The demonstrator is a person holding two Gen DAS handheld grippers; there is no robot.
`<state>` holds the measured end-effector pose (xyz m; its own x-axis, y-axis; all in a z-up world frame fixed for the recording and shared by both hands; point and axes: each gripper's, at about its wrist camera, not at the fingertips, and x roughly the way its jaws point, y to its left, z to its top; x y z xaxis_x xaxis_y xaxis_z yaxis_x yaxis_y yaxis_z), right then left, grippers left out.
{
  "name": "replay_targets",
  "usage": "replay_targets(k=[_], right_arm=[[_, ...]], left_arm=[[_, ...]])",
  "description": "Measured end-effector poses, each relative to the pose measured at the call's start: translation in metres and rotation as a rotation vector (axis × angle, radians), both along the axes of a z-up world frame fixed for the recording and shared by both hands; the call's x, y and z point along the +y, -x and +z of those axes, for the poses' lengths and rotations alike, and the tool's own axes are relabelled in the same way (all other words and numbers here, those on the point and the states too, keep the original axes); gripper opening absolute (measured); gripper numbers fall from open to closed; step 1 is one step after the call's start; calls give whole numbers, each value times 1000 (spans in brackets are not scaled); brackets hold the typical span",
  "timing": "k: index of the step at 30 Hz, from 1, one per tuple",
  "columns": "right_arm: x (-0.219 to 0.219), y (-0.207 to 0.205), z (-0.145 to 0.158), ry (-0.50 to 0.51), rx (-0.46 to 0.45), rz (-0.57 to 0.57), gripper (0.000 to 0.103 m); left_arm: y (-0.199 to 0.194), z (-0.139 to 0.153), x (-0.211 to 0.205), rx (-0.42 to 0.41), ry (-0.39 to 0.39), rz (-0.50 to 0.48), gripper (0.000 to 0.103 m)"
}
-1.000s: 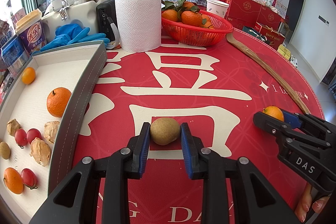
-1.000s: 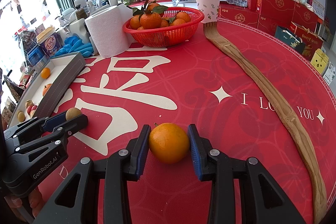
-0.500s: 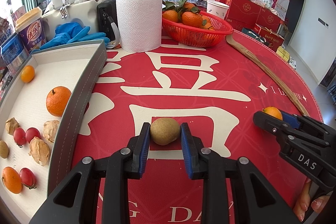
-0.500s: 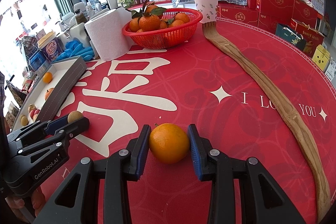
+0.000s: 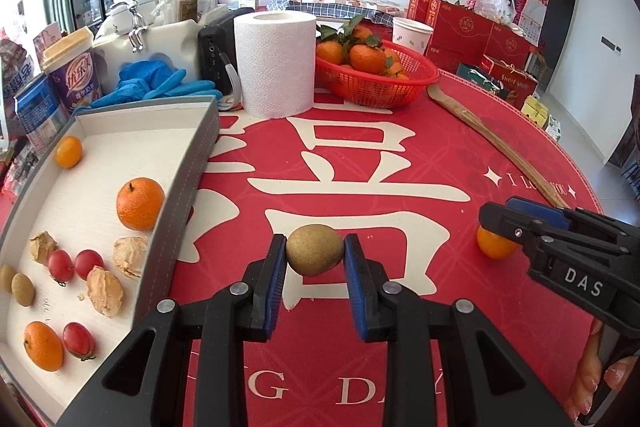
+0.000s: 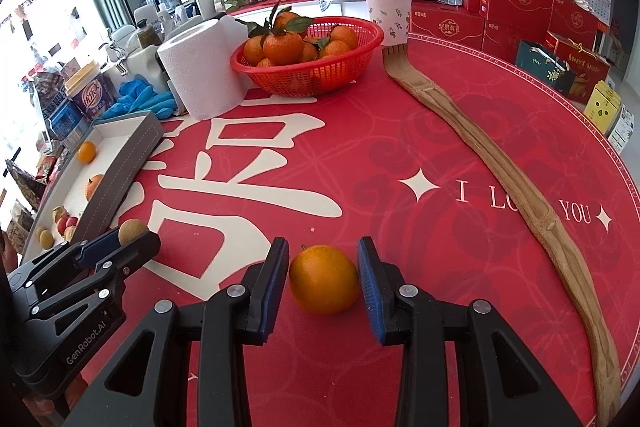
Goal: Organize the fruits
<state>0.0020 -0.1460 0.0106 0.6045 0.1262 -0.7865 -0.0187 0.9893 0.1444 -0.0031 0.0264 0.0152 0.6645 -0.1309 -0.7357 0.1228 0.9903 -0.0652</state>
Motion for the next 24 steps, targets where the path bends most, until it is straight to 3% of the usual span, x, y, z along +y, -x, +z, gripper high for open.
replay_targets(k=[8,16,18,19,20,24], right_arm=[[42,-10,38,19,-47,68,37],[92,-26,46,32,-36,145,37],[94,-26,40,107,-16,136,49],[91,-24,35,151,-12,113,74],[84,-20,31,179,-17,85,85],[51,-10,8,158,41,13,85]], left_arm=[[7,23,45,-52,57,93,31],[12,28,95,-63,110,197,31],[13,28,103,-60,124,208,31],[12,28,105,-60,130,213,31],[13,28,107,-61,134,216,31],[14,30,111,-65,143,224,31]])
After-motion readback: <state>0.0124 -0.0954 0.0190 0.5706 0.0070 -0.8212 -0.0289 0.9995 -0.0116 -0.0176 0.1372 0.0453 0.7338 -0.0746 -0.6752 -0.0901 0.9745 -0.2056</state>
